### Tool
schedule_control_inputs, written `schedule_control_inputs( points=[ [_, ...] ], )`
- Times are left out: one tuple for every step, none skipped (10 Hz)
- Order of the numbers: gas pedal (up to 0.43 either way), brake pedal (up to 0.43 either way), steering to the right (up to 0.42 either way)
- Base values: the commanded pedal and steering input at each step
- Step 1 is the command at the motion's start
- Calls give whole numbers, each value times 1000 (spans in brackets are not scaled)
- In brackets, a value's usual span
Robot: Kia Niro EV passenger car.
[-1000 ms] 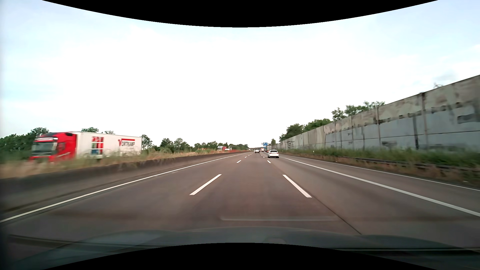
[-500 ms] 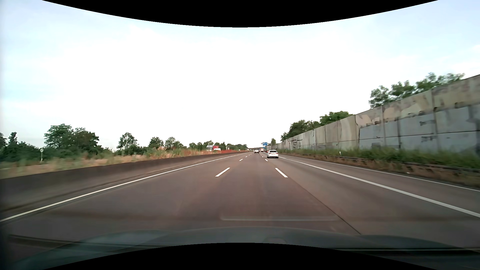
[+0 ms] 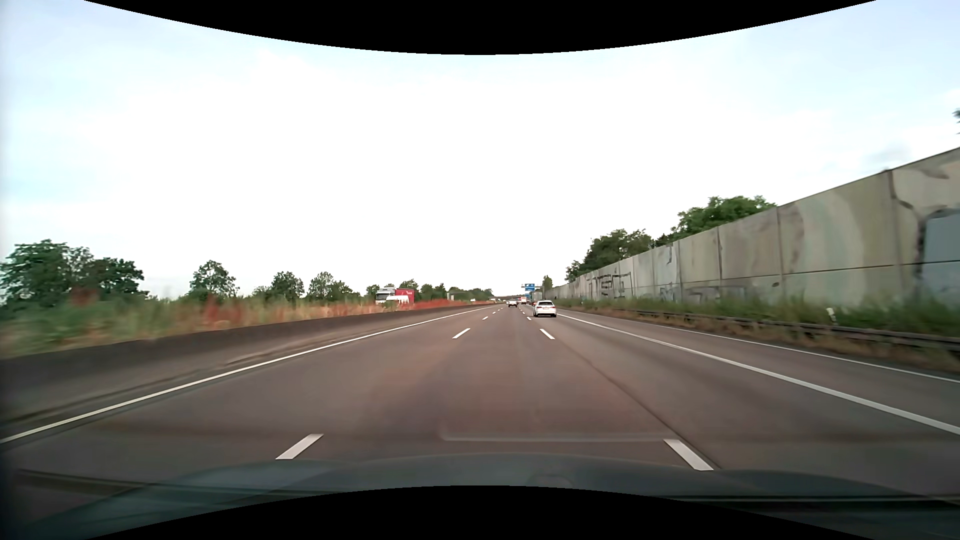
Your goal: Follow the waypoints while adhering to traffic rules and regulations
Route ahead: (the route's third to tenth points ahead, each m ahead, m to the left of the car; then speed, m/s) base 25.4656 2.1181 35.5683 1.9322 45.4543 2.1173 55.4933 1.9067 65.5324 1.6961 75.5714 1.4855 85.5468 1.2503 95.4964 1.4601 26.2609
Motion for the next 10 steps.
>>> schedule_control_inputs(
  points=[
    [189, 0, -2],
    [189, 0, -2],
    [189, 0, -3],
    [189, 0, -3],
    [189, 0, -3],
    [189, 0, -3],
    [189, 0, -3],
    [189, 0, -3],
    [189, 0, -3],
    [189, 0, -3]
  ],
)
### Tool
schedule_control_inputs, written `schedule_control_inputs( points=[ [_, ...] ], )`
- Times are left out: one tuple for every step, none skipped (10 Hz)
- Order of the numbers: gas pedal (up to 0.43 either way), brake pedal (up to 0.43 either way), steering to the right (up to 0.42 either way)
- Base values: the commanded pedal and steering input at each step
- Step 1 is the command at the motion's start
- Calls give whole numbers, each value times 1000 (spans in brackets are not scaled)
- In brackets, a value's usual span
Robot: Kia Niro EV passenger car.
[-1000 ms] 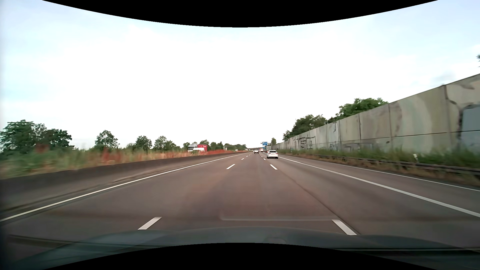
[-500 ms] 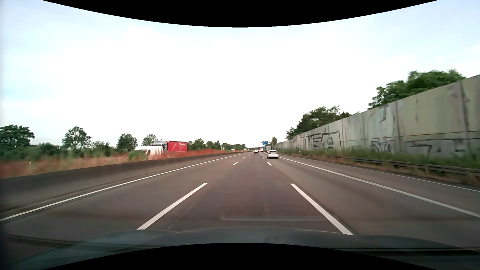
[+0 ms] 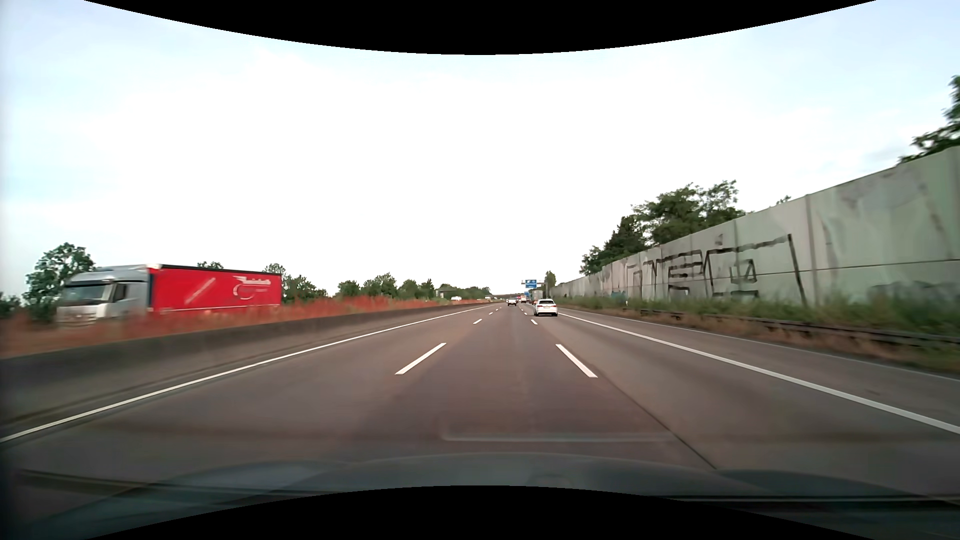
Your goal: Follow the waypoints while adhering to traffic rules and regulations
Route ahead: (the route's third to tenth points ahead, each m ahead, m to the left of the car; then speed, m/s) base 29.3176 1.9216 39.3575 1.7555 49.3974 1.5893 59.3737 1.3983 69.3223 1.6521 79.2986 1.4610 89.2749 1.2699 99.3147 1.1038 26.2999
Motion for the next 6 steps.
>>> schedule_control_inputs(
  points=[
    [189, 0, -3],
    [189, 0, -3],
    [189, 0, -3],
    [189, 0, -3],
    [189, 0, -3],
    [189, 0, -3]
  ],
)
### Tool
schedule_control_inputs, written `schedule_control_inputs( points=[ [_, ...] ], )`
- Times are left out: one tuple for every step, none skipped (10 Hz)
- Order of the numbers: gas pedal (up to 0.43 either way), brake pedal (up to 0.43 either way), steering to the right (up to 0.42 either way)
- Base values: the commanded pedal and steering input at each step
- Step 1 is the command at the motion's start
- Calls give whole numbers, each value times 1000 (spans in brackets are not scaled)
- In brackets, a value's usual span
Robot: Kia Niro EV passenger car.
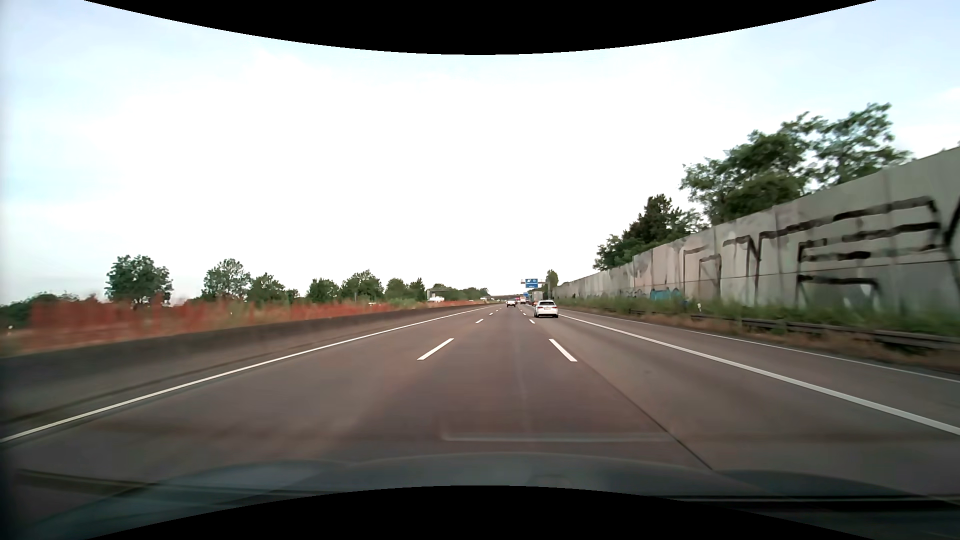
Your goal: Follow the waypoints while adhering to traffic rules and regulations
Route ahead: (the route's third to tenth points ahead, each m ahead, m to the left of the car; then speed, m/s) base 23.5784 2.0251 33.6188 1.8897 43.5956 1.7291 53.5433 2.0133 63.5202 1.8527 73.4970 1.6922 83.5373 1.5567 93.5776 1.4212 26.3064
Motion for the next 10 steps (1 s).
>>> schedule_control_inputs(
  points=[
    [189, 0, -3],
    [189, 0, -3],
    [189, 0, -3],
    [189, 0, -3],
    [189, 0, -3],
    [189, 0, -3],
    [189, 0, -3],
    [189, 0, -3],
    [189, 0, -3],
    [189, 0, -3]
  ],
)
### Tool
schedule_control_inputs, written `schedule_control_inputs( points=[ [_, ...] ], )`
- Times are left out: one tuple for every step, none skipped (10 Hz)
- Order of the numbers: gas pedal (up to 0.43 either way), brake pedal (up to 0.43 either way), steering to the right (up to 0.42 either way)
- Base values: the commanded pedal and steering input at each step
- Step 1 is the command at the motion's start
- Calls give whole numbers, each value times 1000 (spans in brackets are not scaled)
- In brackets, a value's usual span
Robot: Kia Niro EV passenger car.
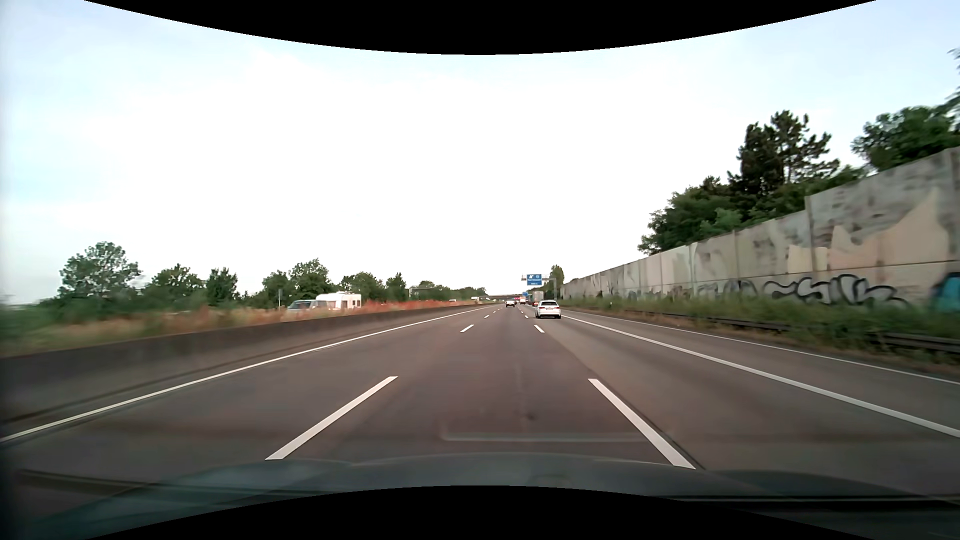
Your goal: Follow the waypoints while adhering to traffic rules and regulations
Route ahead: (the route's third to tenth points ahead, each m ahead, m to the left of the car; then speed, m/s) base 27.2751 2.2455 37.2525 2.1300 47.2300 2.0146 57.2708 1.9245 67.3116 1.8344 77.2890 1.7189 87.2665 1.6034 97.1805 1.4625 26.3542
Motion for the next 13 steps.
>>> schedule_control_inputs(
  points=[
    [189, 0, -3],
    [189, 0, -3],
    [189, 0, -3],
    [189, 0, -3],
    [189, 0, -3],
    [189, 0, -3],
    [189, 0, -3],
    [189, 0, -3],
    [189, 0, -4],
    [189, 0, -3],
    [189, 0, -3],
    [189, 0, -3],
    [189, 0, -3]
  ],
)
